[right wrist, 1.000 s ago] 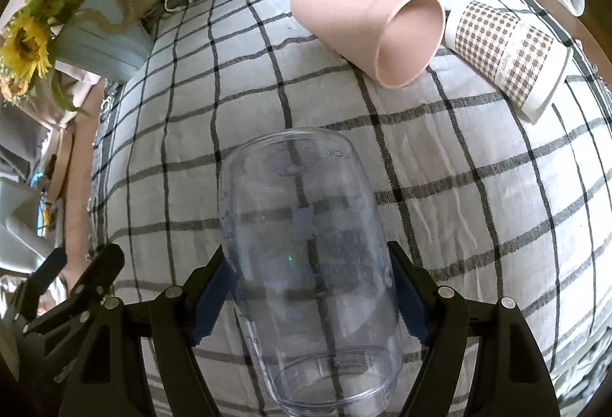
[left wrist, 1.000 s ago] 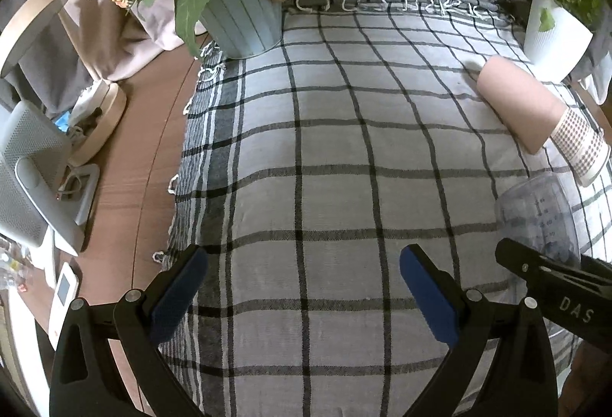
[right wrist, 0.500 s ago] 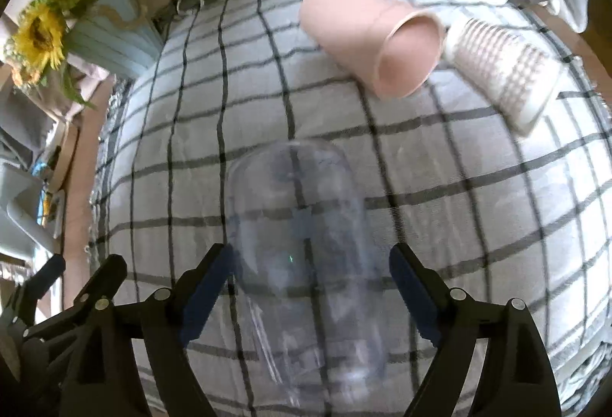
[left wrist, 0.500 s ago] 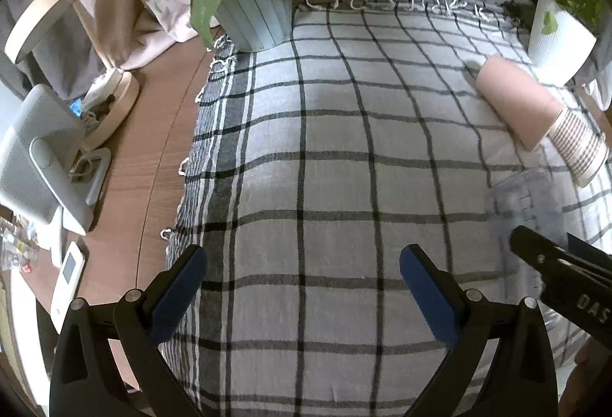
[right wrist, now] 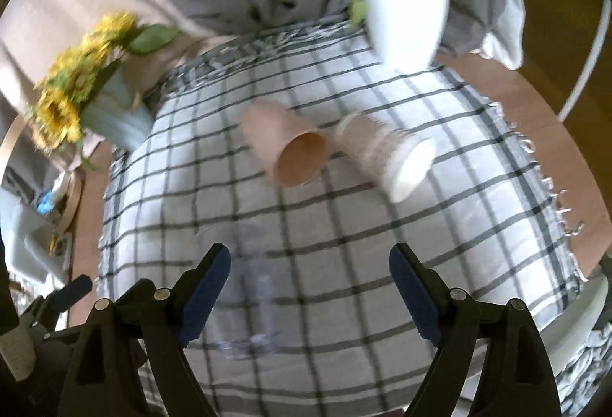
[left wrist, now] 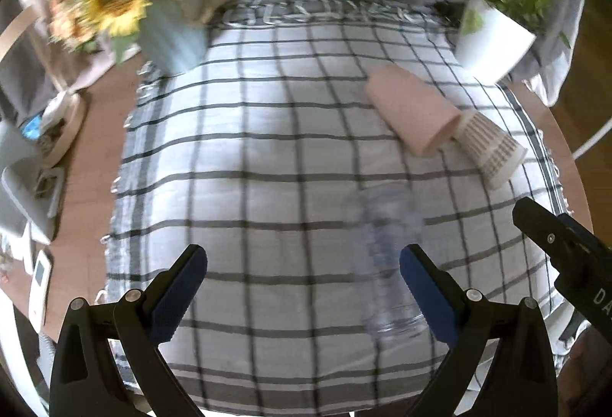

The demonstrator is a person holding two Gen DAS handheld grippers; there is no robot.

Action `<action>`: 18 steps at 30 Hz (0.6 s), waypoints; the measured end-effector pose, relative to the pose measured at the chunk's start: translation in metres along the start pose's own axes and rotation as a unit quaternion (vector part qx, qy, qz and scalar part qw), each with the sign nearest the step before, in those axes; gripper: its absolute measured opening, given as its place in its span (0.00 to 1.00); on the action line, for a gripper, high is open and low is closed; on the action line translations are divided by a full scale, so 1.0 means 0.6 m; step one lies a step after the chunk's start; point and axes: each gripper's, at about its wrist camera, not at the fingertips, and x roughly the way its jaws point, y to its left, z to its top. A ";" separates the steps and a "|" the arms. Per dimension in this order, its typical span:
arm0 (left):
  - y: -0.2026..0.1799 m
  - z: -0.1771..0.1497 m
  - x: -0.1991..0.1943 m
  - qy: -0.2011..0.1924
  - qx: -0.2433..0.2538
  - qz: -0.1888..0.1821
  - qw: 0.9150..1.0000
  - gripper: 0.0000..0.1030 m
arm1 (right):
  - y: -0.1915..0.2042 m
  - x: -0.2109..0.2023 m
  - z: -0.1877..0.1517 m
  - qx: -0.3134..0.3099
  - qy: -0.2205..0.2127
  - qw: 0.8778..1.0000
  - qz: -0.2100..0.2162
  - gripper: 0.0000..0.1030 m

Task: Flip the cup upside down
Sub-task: 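Grasp the clear cup with the left tool while the right tool releases it, then rotate the held clear cup with the left tool so its mouth faces down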

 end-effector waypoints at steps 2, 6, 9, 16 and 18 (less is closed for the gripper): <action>-0.023 0.011 0.015 0.017 0.012 -0.014 1.000 1.00 | -0.022 0.004 0.008 0.009 0.004 1.000 0.000 0.83; -0.055 0.030 0.049 0.049 0.015 -0.028 0.998 1.00 | -0.053 0.019 0.017 0.023 0.010 1.000 -0.001 0.83; -0.068 0.043 0.073 0.065 0.009 -0.033 0.997 1.00 | -0.067 0.034 0.025 0.022 0.014 1.000 -0.007 0.83; -0.066 0.056 0.136 0.119 -0.039 -0.035 0.992 0.96 | -0.093 0.062 0.040 0.030 0.024 0.999 -0.005 0.83; -0.070 0.059 0.150 0.132 -0.044 -0.034 0.990 0.92 | -0.098 0.068 0.043 0.032 0.028 0.999 -0.006 0.83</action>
